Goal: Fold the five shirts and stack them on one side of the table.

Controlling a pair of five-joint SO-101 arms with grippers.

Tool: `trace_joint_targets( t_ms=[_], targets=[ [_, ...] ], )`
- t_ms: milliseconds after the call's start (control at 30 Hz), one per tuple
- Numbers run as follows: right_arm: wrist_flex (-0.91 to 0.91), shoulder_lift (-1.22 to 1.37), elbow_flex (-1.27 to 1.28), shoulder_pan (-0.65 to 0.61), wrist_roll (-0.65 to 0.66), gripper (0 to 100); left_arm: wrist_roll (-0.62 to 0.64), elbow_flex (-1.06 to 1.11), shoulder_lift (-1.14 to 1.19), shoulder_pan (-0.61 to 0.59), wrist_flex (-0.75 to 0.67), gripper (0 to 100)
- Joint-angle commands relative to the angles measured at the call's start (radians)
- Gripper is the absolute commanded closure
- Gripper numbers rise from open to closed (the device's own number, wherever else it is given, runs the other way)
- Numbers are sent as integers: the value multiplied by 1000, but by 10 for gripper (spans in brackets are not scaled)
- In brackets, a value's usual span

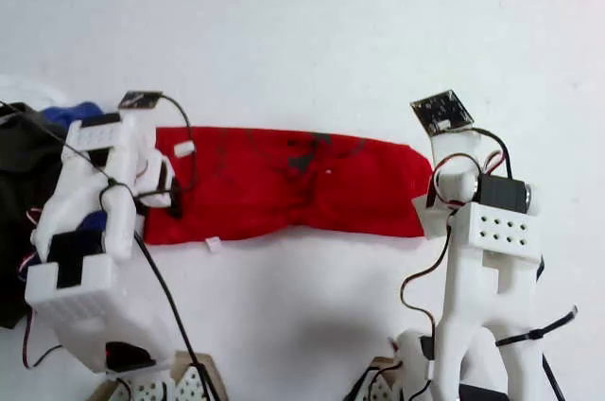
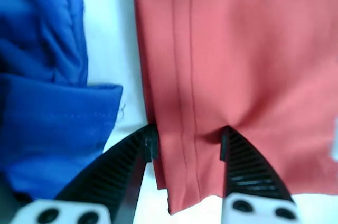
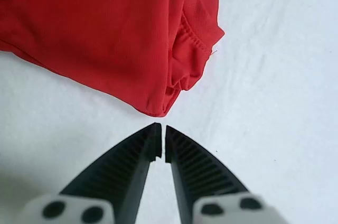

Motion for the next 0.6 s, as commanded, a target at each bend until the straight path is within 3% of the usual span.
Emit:
trace_joint_targets(
  t_ms=[0,567],
  targets=[
    [8,-38,-3,10,-8,978,3,-58,44,-3,-17,790],
    [8,-31,-2,10,-8,978,-5,-77,-17,-9,63,790]
  ],
)
